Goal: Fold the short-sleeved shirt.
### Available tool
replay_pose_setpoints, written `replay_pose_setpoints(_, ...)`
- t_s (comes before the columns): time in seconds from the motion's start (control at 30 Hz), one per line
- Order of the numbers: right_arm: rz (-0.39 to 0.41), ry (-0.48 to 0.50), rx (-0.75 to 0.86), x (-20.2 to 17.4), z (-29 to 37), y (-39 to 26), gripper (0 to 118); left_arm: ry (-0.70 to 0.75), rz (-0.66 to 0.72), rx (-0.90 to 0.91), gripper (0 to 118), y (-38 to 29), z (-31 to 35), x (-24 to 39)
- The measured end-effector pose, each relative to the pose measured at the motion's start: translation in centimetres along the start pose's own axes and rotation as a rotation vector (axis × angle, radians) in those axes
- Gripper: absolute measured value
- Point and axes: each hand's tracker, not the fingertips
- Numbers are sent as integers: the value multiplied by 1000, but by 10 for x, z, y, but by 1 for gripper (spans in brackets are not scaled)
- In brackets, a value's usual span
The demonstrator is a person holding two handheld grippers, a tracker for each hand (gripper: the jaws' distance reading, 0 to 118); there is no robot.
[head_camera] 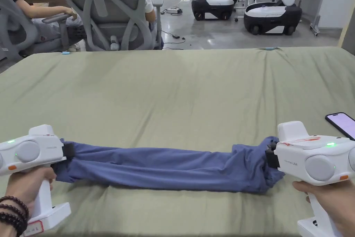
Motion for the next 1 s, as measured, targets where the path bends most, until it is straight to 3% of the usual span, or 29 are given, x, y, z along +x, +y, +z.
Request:
replay_pose_setpoints(0.17, -2, 12, 5, -4, -3, 1, 0, -294, -2, -26, 5, -2, 22, 51)
replay_pose_setpoints(0.37, -21, 24, 12, -4, 1, -2, 0, -587, -49, -182, 5, -32, -6, 167)
replay_pose_setpoints(0.47, -28, 16, 8, 3, 7, -7, 0, -566, -81, -226, 5, -51, -34, 209)
replay_pose_setpoints(0.57, -48, 1, 10, 13, 14, -12, 0, -459, -95, -297, 5, -64, -73, 213)
replay_pose_setpoints(0.63, -54, -10, 10, 18, 17, -14, 0, -482, -71, -275, 7, -70, -72, 205)
replay_pose_setpoints(0.7, -52, -18, 8, 21, 16, -15, 0, -523, -60, -248, 28, -64, -66, 197)
replay_pose_setpoints(0.73, -52, -20, 7, 21, 15, -14, 0, -555, -56, -239, 52, -59, -60, 192)
replay_pose_setpoints(0.77, -52, -20, 7, 20, 14, -14, 0, -563, -58, -219, 89, -55, -48, 187)
replay_pose_setpoints(0.8, -52, -18, 8, 19, 13, -13, 0, -557, -58, -198, 112, -50, -40, 181)
replay_pose_setpoints(0.83, -51, -16, 10, 17, 13, -11, 0, -541, -63, -146, 118, -43, -32, 173)
replay_pose_setpoints(0.93, -48, 7, 19, 9, 10, -7, 0, -479, -64, -25, 114, -25, -15, 138)
replay_pose_setpoints(0.97, -47, 15, 20, 6, 9, -6, 0, -443, -61, -30, 108, -20, -12, 125)
replay_pose_setpoints(1.0, -46, 21, 23, 3, 8, -6, 0, -427, -54, -42, 91, -17, -10, 115)
